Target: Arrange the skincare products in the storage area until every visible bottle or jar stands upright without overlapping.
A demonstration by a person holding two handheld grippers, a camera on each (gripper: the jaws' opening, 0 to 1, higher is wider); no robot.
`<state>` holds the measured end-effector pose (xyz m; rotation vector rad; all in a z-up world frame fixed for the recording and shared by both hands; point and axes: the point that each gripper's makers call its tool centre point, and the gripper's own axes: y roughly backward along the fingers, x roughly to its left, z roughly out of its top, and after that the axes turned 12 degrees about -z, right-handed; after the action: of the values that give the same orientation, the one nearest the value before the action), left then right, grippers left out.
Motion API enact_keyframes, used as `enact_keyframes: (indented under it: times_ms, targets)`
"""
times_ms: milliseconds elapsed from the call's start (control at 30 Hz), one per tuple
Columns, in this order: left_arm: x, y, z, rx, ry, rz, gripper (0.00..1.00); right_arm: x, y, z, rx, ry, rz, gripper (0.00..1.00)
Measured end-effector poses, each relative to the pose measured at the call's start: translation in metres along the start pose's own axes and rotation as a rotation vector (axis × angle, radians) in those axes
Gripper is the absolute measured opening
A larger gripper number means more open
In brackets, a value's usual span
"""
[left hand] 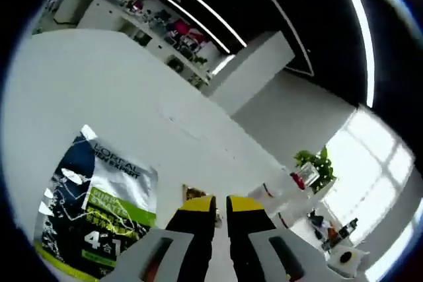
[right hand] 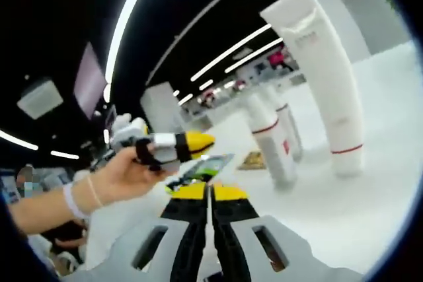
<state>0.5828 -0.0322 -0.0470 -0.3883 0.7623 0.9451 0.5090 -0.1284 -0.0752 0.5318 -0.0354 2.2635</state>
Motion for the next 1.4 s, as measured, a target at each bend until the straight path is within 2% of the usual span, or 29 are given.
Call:
enact_keyframes:
  times_ms: [33, 100, 167, 233, 267, 333, 400, 433, 467, 500, 567, 633, 667, 700, 767, 800, 833, 900, 933, 967, 1033, 1067, 1100, 1133, 1167, 1233, 1267, 1300, 1400]
  targets:
    - [0.000, -0.002, -0.001, -0.009, -0.002, -0.004, 0.07, 0.000, -0.001, -0.001, 0.001, 0.008, 0.001, 0.12]
    - [-0.007, 0.010, -0.007, -0.023, -0.015, -0.023, 0.12, 0.002, -0.002, -0.001, 0.005, 0.006, 0.011, 0.19]
    - [-0.008, 0.022, -0.009, -0.030, -0.084, -0.043, 0.15, 0.004, -0.001, 0.000, -0.001, 0.007, 0.025, 0.22]
    - [-0.003, 0.037, -0.019, -0.021, -0.145, -0.014, 0.16, 0.003, -0.002, 0.000, -0.005, 0.009, 0.022, 0.26]
    - [-0.002, 0.041, -0.022, -0.026, -0.139, -0.012, 0.16, 0.003, -0.004, 0.001, -0.009, 0.005, 0.026, 0.28]
    - [-0.002, 0.051, -0.030, -0.009, -0.157, -0.020, 0.16, 0.009, -0.005, 0.003, -0.002, -0.032, 0.070, 0.33]
    - [-0.001, 0.056, -0.035, 0.007, -0.194, -0.023, 0.16, 0.013, -0.007, 0.003, 0.019, -0.021, 0.094, 0.39]
    - [-0.001, 0.063, -0.040, 0.015, -0.238, -0.017, 0.16, 0.021, -0.005, 0.002, 0.055, 0.015, 0.134, 0.41]
    - [-0.001, 0.065, -0.041, 0.019, -0.259, -0.016, 0.16, 0.022, -0.004, 0.000, 0.084, 0.047, 0.134, 0.44]
    - [-0.001, 0.066, -0.045, 0.040, -0.276, -0.020, 0.16, 0.022, -0.003, -0.002, 0.130, 0.111, 0.120, 0.45]
    - [-0.006, 0.068, -0.055, 0.086, -0.331, -0.051, 0.17, 0.023, 0.000, -0.004, 0.167, 0.212, 0.118, 0.45]
    - [-0.008, 0.069, -0.061, 0.122, -0.411, -0.061, 0.17, 0.023, 0.005, -0.010, 0.233, 0.327, 0.114, 0.47]
    - [-0.010, 0.070, -0.068, 0.149, -0.474, -0.067, 0.18, 0.021, 0.008, -0.015, 0.284, 0.381, 0.096, 0.48]
    - [-0.011, 0.070, -0.073, 0.166, -0.499, -0.072, 0.18, 0.018, 0.011, -0.020, 0.335, 0.429, 0.084, 0.49]
    - [-0.018, 0.073, -0.089, 0.182, -0.456, -0.101, 0.21, 0.009, 0.019, -0.032, 0.453, 0.504, 0.023, 0.46]
    - [-0.026, 0.073, -0.098, 0.197, -0.430, -0.147, 0.22, 0.007, 0.020, -0.033, 0.467, 0.525, 0.017, 0.45]
    - [-0.028, 0.074, -0.102, 0.206, -0.427, -0.161, 0.22, 0.000, 0.024, -0.037, 0.517, 0.613, -0.007, 0.42]
    - [-0.029, 0.077, -0.108, 0.210, -0.458, -0.162, 0.23, -0.004, 0.028, -0.040, 0.560, 0.688, -0.023, 0.37]
    - [-0.026, 0.079, -0.108, 0.215, -0.517, -0.154, 0.23, -0.003, 0.031, -0.043, 0.592, 0.707, -0.002, 0.37]
    - [-0.024, 0.080, -0.109, 0.219, -0.538, -0.142, 0.23, 0.000, 0.036, -0.049, 0.636, 0.704, 0.032, 0.42]
    - [-0.018, 0.082, -0.114, 0.221, -0.556, -0.136, 0.23, 0.001, 0.045, -0.061, 0.753, 0.678, 0.058, 0.60]
    - [-0.015, 0.083, -0.116, 0.226, -0.585, -0.138, 0.23, 0.001, 0.046, -0.064, 0.778, 0.672, 0.060, 0.73]
    - [-0.014, 0.084, -0.114, 0.228, -0.616, -0.131, 0.23, -0.001, 0.048, -0.066, 0.808, 0.672, 0.058, 0.78]
    - [-0.017, 0.085, -0.110, 0.207, -0.651, -0.130, 0.23, -0.005, 0.048, -0.067, 0.830, 0.683, 0.041, 0.78]
    - [-0.022, 0.085, -0.106, 0.163, -0.676, -0.144, 0.23, -0.013, 0.047, -0.068, 0.854, 0.701, 0.006, 0.74]
    - [-0.023, 0.087, -0.111, 0.178, -0.665, -0.146, 0.23, -0.024, 0.052, -0.075, 0.942, 0.762, -0.017, 0.66]
    - [-0.023, 0.087, -0.110, 0.168, -0.635, -0.150, 0.23, -0.026, 0.047, -0.071, 0.910, 0.774, -0.060, 0.64]
    - [-0.022, 0.088, -0.110, 0.170, -0.613, -0.155, 0.24, -0.021, 0.048, -0.075, 0.943, 0.748, -0.025, 0.64]
    - [-0.018, 0.087, -0.108, 0.164, -0.600, -0.141, 0.24, -0.022, 0.048, -0.075, 1.008, 0.766, -0.059, 0.62]
